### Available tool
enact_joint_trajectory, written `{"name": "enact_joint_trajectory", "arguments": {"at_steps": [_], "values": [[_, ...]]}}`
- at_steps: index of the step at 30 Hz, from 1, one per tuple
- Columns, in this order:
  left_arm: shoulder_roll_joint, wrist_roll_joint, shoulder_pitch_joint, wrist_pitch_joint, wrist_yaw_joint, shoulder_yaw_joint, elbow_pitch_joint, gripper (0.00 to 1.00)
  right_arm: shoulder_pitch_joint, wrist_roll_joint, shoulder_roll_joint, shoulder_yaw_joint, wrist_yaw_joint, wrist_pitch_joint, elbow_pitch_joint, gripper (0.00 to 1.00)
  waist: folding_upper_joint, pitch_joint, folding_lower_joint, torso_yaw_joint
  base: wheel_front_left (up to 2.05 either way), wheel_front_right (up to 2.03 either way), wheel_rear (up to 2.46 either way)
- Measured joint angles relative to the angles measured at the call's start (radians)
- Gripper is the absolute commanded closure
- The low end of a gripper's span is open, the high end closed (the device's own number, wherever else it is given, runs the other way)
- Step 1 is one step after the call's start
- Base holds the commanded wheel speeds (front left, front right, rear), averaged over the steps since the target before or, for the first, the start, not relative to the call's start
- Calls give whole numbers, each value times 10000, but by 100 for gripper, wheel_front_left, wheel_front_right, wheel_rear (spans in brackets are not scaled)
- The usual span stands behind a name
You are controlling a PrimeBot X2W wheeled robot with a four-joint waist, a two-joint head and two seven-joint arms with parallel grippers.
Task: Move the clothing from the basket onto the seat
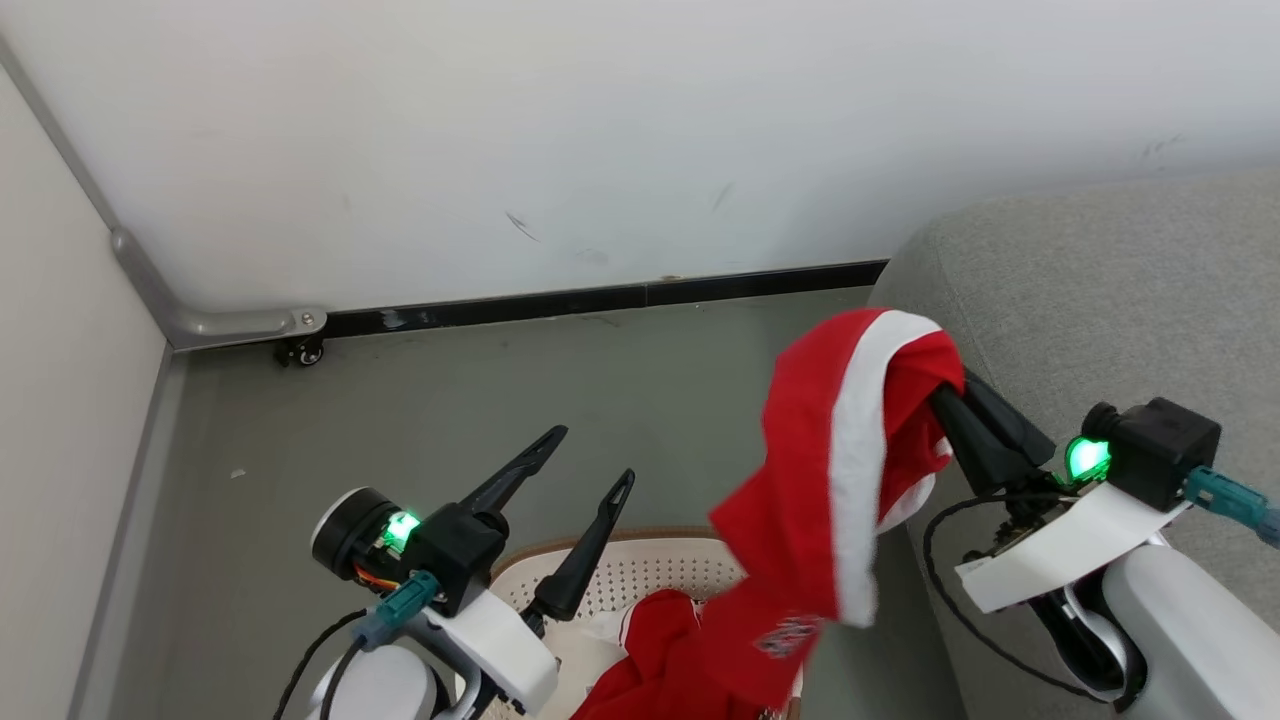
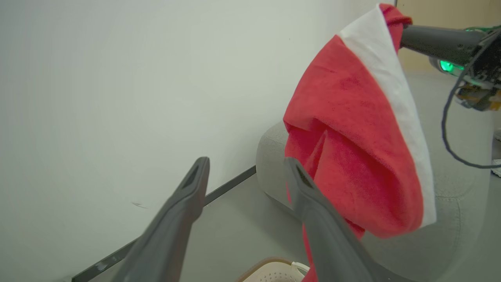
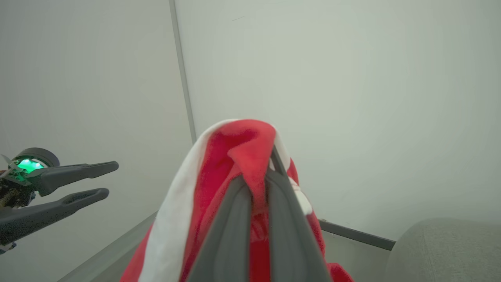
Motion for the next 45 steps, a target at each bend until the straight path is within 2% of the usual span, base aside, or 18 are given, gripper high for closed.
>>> {"name": "enact_joint_trajectory", "arguments": {"at_steps": [10, 18, 31, 40, 45], "values": [[-173, -581, -38, 0, 0, 955, -347, 0, 590, -251, -33, -1411, 0, -44, -487, 100, 0, 69, 0, -398, 0, 0, 0], [-456, -694, -274, 0, 0, 1083, -585, 0, 1312, -531, 77, -2151, 0, -44, -972, 100, 0, 98, 0, -823, 0, 0, 0], [-690, -742, -438, 0, 0, 1225, -610, 0, 2415, -867, 694, -3156, 0, -54, -1965, 100, 0, 131, 0, -1884, 0, 0, 0], [-550, -725, -437, 0, 15, 1626, -771, 0, 2305, -667, 734, -3382, 0, 209, -2454, 100, 0, 180, 0, -2654, 0, 0, 0], [-428, -621, -426, 0, 71, 1885, -1028, 0, 1357, -119, 614, -3390, 0, 750, -2704, 100, 0, 262, 0, -2997, 0, 0, 0]]}}
